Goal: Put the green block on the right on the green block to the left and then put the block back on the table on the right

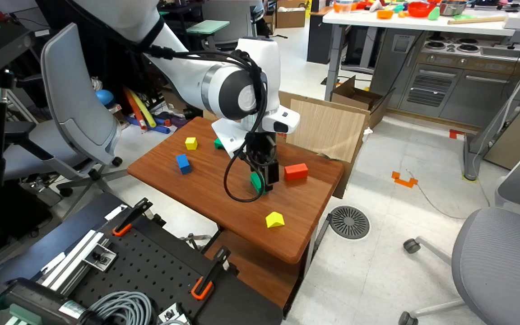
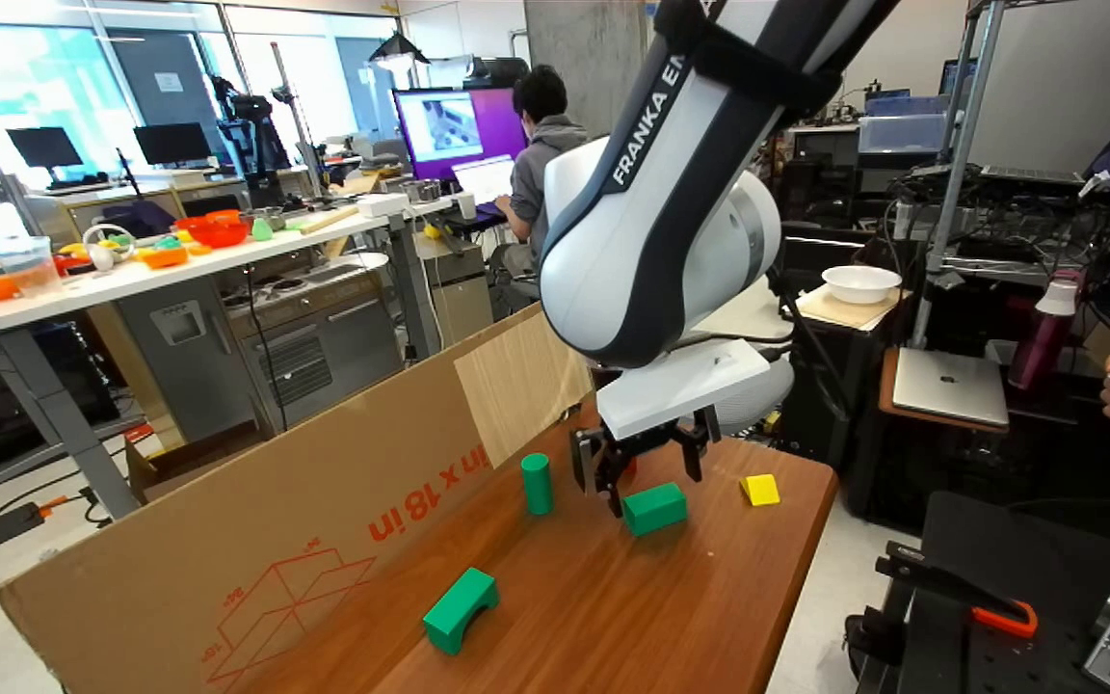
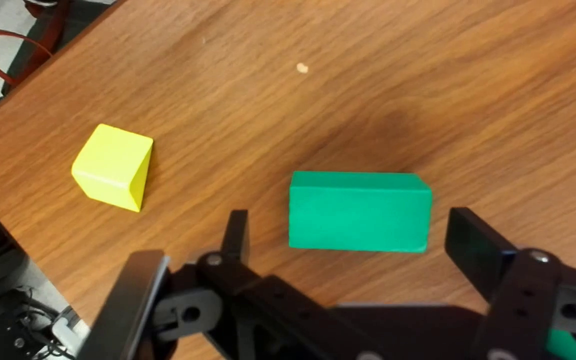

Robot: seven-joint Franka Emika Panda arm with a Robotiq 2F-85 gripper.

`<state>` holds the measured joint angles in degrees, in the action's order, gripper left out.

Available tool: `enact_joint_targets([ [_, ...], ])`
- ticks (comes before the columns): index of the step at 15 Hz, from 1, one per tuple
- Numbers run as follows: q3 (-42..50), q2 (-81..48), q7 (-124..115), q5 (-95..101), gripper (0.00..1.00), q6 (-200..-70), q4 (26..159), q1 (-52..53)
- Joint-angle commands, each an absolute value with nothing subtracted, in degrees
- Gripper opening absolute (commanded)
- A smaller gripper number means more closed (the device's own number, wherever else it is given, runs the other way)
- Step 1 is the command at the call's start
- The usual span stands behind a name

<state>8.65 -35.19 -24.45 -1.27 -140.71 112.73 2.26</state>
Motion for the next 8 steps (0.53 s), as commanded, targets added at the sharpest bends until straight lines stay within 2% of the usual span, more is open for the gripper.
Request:
enact_joint_targets([
  [1,8.56,-37.72,-22.70,-0.16,1.00,-139.51,110.08,2.62],
  [5,8.25,-40.24,-21.22,-0.62,1.00,-139.30,108.38,2.20],
  [6,8.22,-40.84,-20.76,-0.54,0.75,-139.26,107.92,2.18],
  [7,8.31,-41.26,-20.82,-0.58,0.74,-139.46,107.57,2.32],
  [8,8.14,-41.33,-20.65,-0.71,0.66,-139.46,107.31,2.33],
])
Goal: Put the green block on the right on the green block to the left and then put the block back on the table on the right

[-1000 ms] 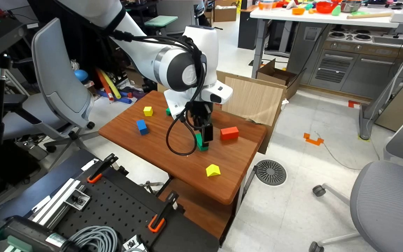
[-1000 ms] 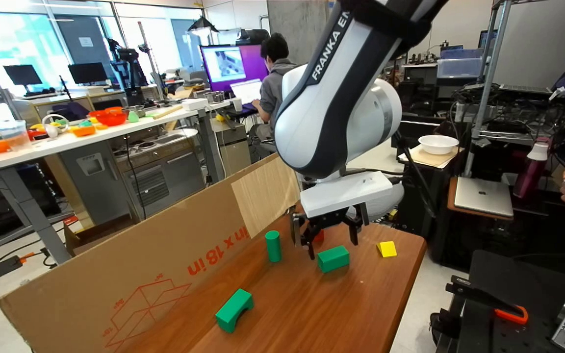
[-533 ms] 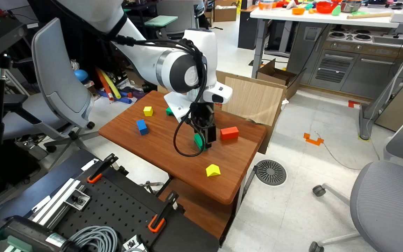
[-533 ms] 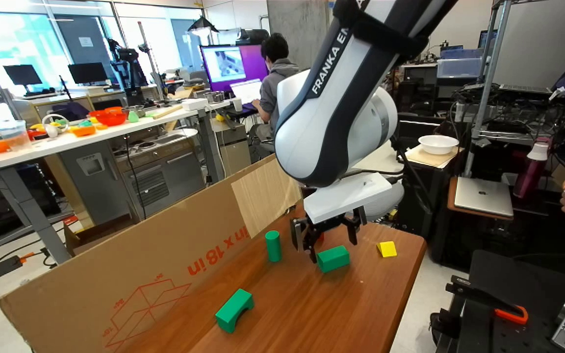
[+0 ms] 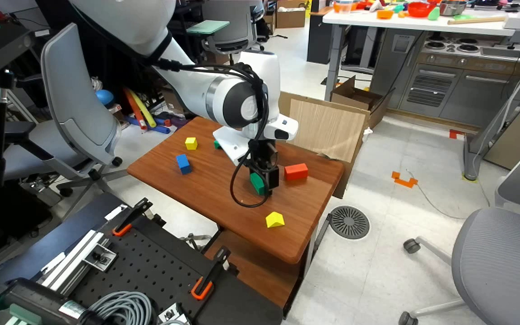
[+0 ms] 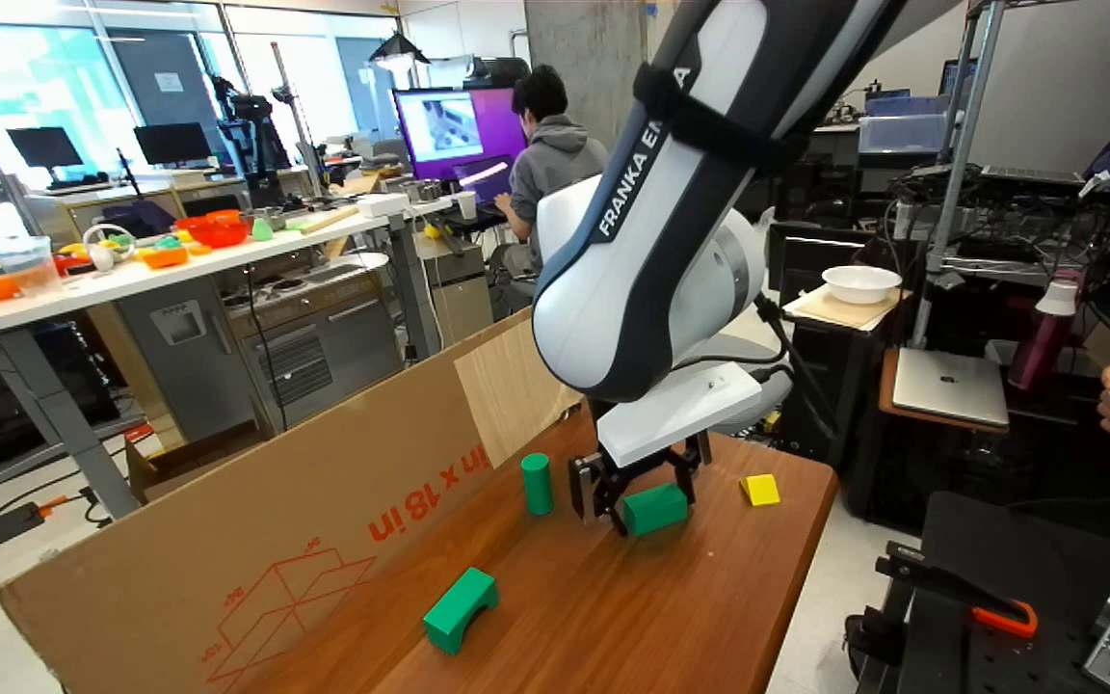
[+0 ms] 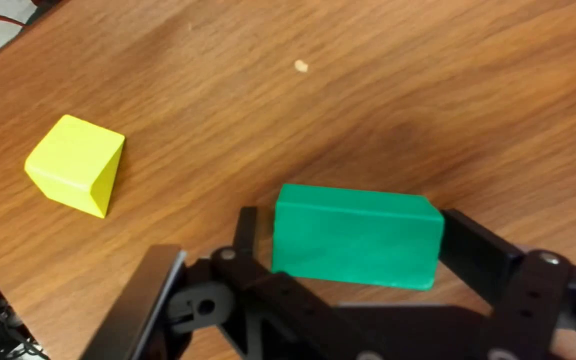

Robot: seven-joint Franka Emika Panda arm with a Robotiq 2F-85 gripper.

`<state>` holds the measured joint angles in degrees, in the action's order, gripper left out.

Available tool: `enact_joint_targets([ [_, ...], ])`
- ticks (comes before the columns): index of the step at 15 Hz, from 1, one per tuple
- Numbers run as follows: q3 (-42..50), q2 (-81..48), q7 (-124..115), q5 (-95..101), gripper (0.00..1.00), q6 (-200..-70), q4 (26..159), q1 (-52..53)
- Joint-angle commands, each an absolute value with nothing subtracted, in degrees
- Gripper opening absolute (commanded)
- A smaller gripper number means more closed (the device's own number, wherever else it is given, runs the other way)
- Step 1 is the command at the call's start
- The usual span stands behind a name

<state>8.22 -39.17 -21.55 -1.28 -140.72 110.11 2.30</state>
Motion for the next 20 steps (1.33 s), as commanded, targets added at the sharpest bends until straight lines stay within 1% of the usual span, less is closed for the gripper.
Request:
enact_joint_targets([
  [1,8.04,-41.14,-20.69,-0.77,0.59,-139.66,107.43,2.42],
  [2,8.04,-40.36,-20.86,-0.92,0.50,-139.66,108.02,2.47],
  [3,6.82,-39.31,-19.16,-1.92,0.46,-138.81,108.67,1.55],
  [5,7.10,-36.04,-18.51,-0.68,0.45,-140.54,112.34,2.78],
  [7,7.30,-32.61,-17.47,1.17,0.42,-141.42,114.97,4.25],
  [12,6.30,-25.38,-16.38,7.40,0.41,-141.33,117.82,9.01],
  [16,2.60,-23.95,-11.03,10.21,0.41,-140.31,113.85,10.05],
  [20,0.09,-26.15,-9.80,9.49,0.41,-139.32,108.31,10.44],
])
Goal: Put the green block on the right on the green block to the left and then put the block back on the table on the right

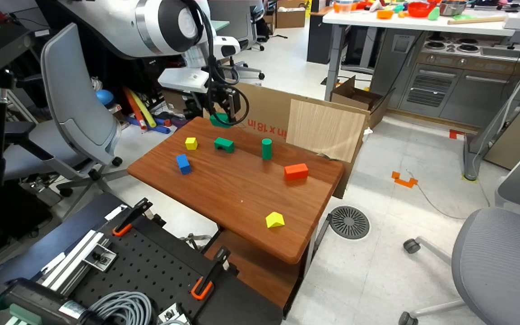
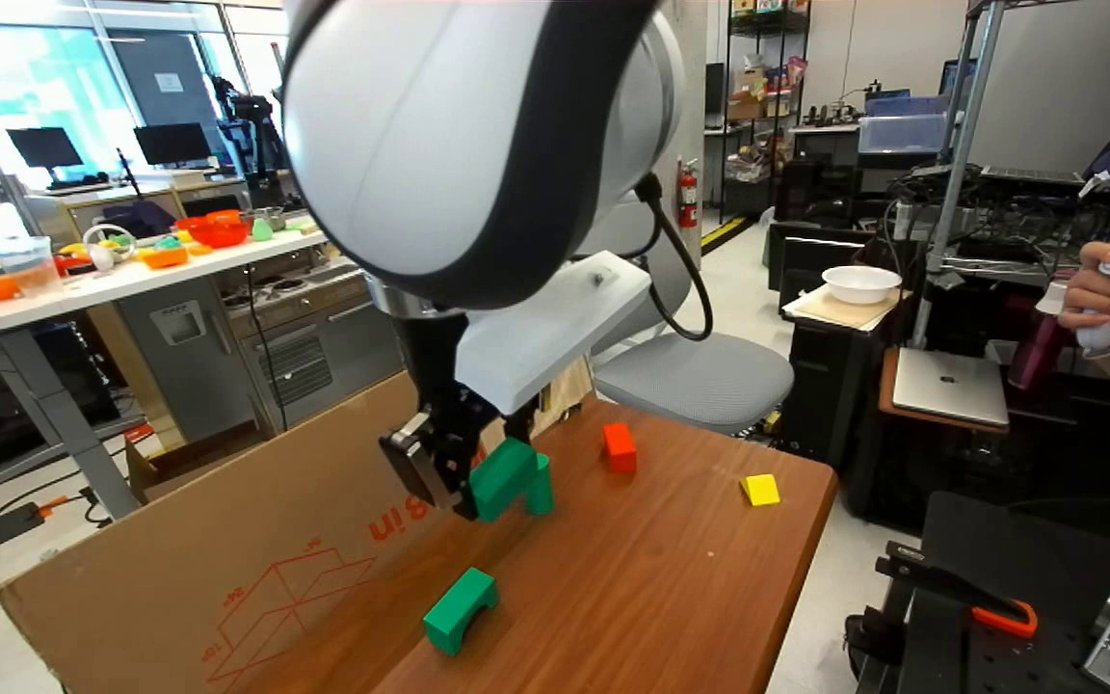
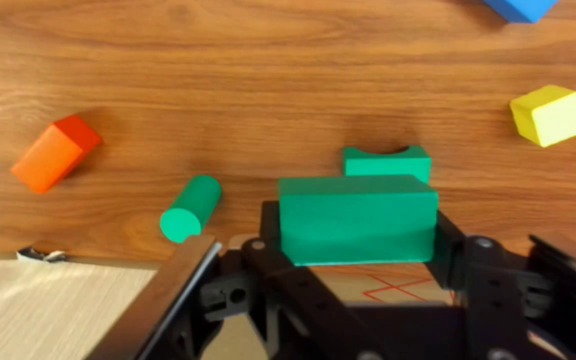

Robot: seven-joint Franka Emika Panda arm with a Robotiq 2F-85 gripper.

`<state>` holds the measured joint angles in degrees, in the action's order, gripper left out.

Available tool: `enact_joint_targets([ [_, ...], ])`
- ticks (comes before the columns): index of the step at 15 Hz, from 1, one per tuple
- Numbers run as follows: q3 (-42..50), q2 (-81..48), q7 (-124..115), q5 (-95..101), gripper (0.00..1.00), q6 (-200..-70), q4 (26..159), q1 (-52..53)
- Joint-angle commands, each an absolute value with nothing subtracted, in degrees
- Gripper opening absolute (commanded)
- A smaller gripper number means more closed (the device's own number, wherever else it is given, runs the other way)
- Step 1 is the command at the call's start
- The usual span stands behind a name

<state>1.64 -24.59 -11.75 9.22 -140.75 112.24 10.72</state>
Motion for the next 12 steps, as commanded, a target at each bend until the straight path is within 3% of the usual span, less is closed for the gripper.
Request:
enact_joint_targets([
  [1,-0.57,-26.81,-9.13,8.88,0.41,-139.01,107.11,10.23],
  [12,-0.85,-36.78,-11.32,7.71,0.41,-134.54,96.12,10.97],
])
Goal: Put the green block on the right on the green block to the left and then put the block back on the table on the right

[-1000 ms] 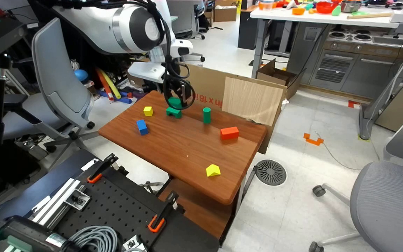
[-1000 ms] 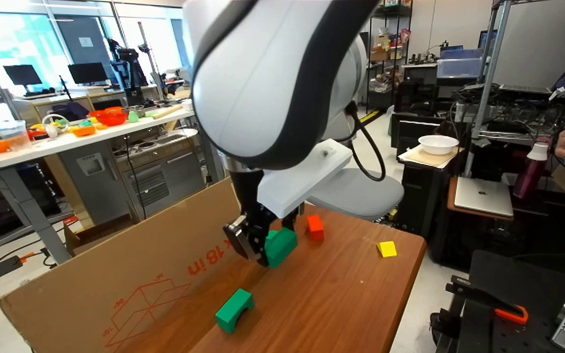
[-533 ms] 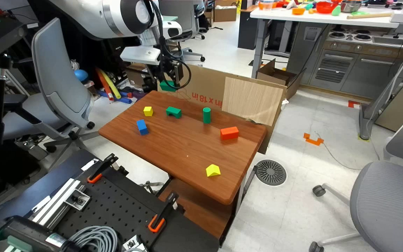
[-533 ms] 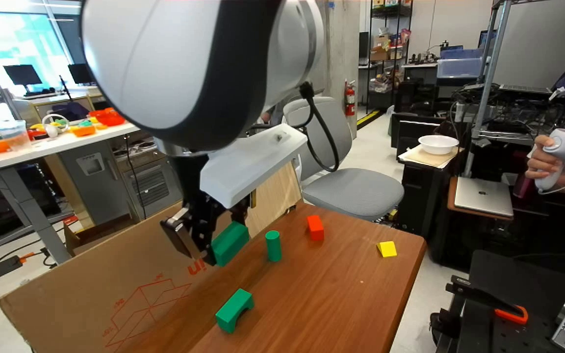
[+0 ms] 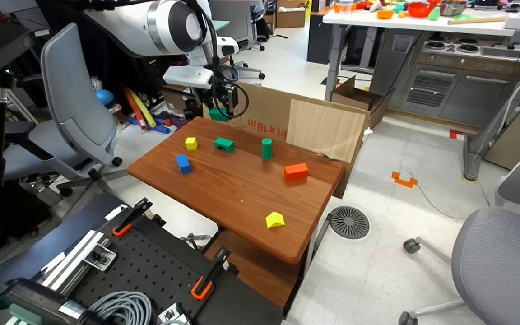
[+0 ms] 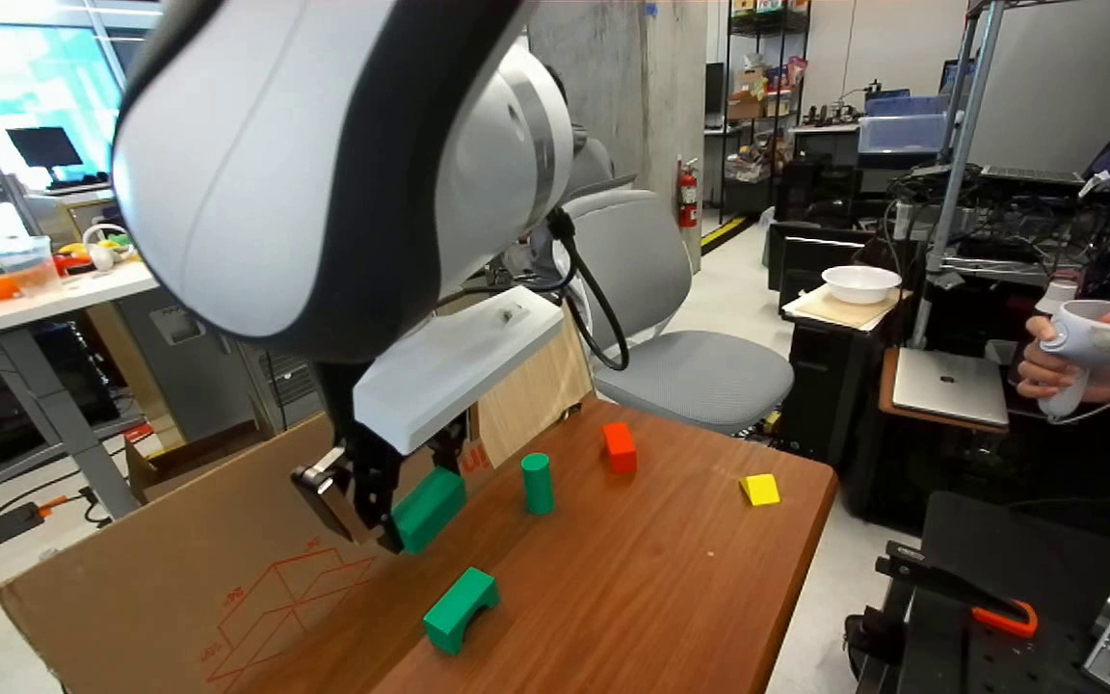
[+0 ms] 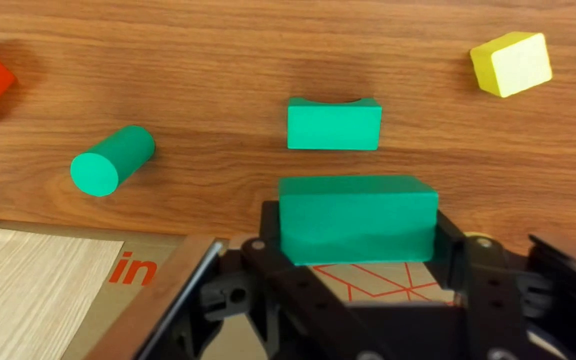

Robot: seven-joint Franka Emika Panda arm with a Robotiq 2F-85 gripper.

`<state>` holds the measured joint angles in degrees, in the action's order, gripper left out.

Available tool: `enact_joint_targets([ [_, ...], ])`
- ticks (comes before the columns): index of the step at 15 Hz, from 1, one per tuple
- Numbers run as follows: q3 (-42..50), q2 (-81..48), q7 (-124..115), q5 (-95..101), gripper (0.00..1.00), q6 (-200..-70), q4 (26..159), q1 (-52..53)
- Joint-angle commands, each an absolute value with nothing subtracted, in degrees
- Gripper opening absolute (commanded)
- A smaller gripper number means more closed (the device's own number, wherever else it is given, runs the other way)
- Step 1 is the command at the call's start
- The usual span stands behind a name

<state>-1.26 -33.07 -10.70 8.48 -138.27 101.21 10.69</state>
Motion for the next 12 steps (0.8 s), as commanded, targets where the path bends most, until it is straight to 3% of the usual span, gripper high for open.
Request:
enact_joint_targets([
  [1,-0.71,-37.67,-11.62,7.72,0.41,-133.89,95.25,11.07],
  [12,-1.42,-45.67,-10.77,6.14,0.41,-126.62,88.35,10.54],
])
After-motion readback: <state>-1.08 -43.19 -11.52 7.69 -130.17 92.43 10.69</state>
